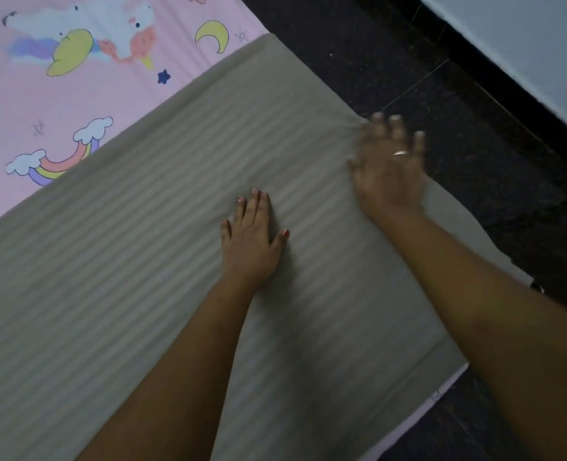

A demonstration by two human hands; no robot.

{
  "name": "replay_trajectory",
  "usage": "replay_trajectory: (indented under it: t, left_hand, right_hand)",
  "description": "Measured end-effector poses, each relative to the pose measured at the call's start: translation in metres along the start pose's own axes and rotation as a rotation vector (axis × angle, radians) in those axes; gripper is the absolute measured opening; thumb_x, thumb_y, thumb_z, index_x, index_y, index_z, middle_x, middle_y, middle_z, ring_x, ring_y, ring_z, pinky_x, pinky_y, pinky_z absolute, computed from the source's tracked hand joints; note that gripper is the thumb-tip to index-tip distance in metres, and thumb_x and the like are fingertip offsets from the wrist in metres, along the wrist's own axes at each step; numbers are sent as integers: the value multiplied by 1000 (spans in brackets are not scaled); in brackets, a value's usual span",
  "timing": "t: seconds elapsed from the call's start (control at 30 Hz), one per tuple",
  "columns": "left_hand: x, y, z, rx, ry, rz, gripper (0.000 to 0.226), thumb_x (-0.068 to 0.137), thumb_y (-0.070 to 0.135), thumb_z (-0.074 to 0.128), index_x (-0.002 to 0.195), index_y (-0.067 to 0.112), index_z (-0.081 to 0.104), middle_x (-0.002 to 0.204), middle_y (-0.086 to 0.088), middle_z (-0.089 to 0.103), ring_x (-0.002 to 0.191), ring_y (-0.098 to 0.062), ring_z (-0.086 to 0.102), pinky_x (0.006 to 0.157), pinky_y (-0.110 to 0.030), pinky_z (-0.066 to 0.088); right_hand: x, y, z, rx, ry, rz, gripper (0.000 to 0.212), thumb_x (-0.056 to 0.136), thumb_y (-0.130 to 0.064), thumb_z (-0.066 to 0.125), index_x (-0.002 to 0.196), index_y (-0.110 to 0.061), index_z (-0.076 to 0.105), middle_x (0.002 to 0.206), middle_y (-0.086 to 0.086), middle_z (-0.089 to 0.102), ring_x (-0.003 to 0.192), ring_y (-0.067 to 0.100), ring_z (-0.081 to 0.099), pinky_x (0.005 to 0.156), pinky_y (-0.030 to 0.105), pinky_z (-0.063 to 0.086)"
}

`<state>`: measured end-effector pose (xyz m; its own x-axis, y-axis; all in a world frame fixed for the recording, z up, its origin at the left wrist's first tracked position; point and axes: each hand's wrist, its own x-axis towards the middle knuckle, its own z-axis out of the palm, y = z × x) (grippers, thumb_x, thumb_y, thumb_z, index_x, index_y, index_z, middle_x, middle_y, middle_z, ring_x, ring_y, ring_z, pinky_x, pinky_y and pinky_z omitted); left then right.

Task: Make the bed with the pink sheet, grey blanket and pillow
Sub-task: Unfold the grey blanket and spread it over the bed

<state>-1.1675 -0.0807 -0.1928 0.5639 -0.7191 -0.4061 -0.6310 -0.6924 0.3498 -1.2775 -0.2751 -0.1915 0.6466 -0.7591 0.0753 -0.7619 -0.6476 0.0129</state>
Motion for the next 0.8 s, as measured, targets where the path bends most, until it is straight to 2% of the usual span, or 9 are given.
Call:
replay_trajectory:
  t: [0.07, 0.13, 0.2, 0.27, 0.47, 0.57, 0.67, 0.73, 0.8]
  left_hand:
    - [11, 2, -1, -49, 19, 36, 68, 97, 38, 40, 152, 19, 3, 160, 3, -3, 147, -17, -4, 116, -45, 0]
    - [17, -3, -5, -176, 130, 103, 58, 93, 24, 43, 148, 11, 27, 157, -6, 21, 145, -22, 16, 116, -46, 11]
    - [18, -14, -9, -268, 258, 149, 50, 85, 14, 40, 133, 4, 51, 141, -15, 47, 133, -30, 40, 114, -40, 26]
    - [15, -27, -15, -270, 358, 121, 44, 86, 8, 41, 127, 3, 56, 135, -14, 54, 130, -28, 44, 112, -29, 24]
    - [13, -61, -36, -252, 450, -106, 52, 93, 9, 49, 144, 10, 36, 152, -7, 32, 144, -24, 18, 117, -36, 15]
    - [21, -72, -41, -203, 407, -195, 58, 96, 22, 48, 148, 15, 25, 157, -4, 21, 146, -22, 11, 116, -41, 13]
    - [32, -77, -38, -149, 305, -232, 62, 98, 36, 41, 151, 19, 14, 159, 0, 10, 146, -19, 3, 116, -46, 6]
    - [38, -81, -34, -103, 278, -223, 62, 99, 43, 33, 151, 21, 8, 160, 2, 4, 147, -17, -2, 115, -47, 0]
    - [42, -86, -30, -46, 262, -203, 62, 99, 46, 28, 152, 23, 4, 160, 4, 0, 146, -16, -5, 115, -47, -4]
  right_hand:
    - [-11, -52, 2, 106, -29, -308, 57, 94, -40, 27, 143, -13, 42, 148, 12, 40, 138, 32, 34, 112, 51, 16]
    - [-20, -86, 6, 170, -175, -587, 58, 95, -42, 19, 144, -21, 40, 149, 4, 40, 139, 24, 34, 113, 46, 17]
    - [-4, -73, 14, 128, -211, -696, 56, 95, -47, 22, 145, -28, 38, 150, -2, 39, 139, 21, 35, 113, 46, 20]
    - [23, -46, 20, 47, -154, -636, 57, 93, -51, 24, 145, -30, 35, 152, -1, 36, 140, 24, 33, 112, 48, 21]
    - [70, -21, 15, 48, -161, 14, 56, 100, -44, 24, 152, -23, 16, 158, 5, 17, 146, 29, 11, 116, 53, 4]
    - [70, -81, 6, 47, -67, -288, 61, 96, -46, 21, 151, -20, 21, 158, 6, 19, 146, 27, 15, 115, 47, 7]
    - [44, -152, 12, 68, -217, -773, 57, 98, -51, 23, 151, -30, 18, 159, -2, 18, 146, 20, 14, 115, 42, 7]
    - [43, -161, 20, 26, -261, -876, 57, 98, -54, 21, 150, -33, 19, 158, -3, 19, 146, 20, 15, 116, 44, 7]
    - [61, -144, 27, 40, -228, -832, 61, 93, -57, 16, 149, -33, 25, 157, -2, 23, 145, 23, 20, 116, 45, 10]
